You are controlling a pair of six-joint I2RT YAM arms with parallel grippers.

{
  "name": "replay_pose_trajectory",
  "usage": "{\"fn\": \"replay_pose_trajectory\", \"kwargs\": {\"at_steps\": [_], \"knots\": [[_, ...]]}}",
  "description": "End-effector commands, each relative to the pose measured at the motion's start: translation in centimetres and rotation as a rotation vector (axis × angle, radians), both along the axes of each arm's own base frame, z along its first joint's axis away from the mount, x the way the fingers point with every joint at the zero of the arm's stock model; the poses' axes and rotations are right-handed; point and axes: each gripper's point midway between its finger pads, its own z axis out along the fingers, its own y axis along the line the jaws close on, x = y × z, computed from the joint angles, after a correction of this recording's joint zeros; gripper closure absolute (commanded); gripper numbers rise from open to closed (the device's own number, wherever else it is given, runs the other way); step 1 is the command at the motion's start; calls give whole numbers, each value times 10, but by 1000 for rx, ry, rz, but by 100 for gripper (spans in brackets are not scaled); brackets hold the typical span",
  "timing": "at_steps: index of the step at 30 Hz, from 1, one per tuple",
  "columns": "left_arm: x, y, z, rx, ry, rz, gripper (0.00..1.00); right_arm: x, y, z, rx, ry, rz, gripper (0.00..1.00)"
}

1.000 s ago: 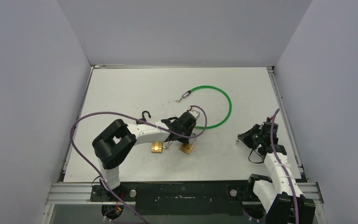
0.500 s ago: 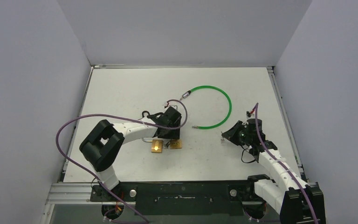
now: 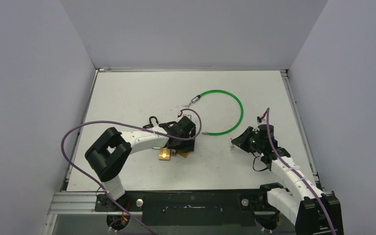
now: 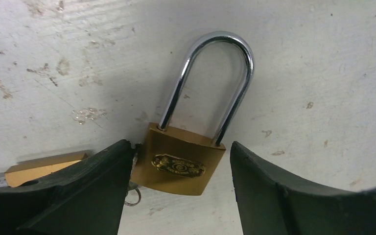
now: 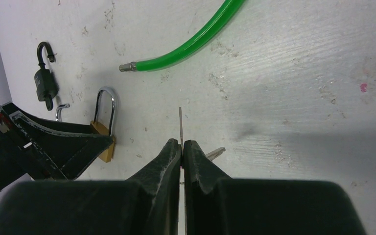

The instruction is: Unlock with the key

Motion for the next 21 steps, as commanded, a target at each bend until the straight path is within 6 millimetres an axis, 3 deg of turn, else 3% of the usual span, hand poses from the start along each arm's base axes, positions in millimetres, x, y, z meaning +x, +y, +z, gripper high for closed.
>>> {"fn": "replay_pose_trajectory", "kwargs": {"at_steps": [1, 9, 21], "knots": [[1, -14, 10, -3, -11, 4, 31, 12, 5, 15, 7, -79, 19, 100], [-5, -40, 23, -9, -71, -83, 30, 6, 5, 11, 2, -76, 34, 100], [-9, -25, -8, 177, -25, 1, 31, -2, 5, 5, 0, -66, 50, 100]]}}
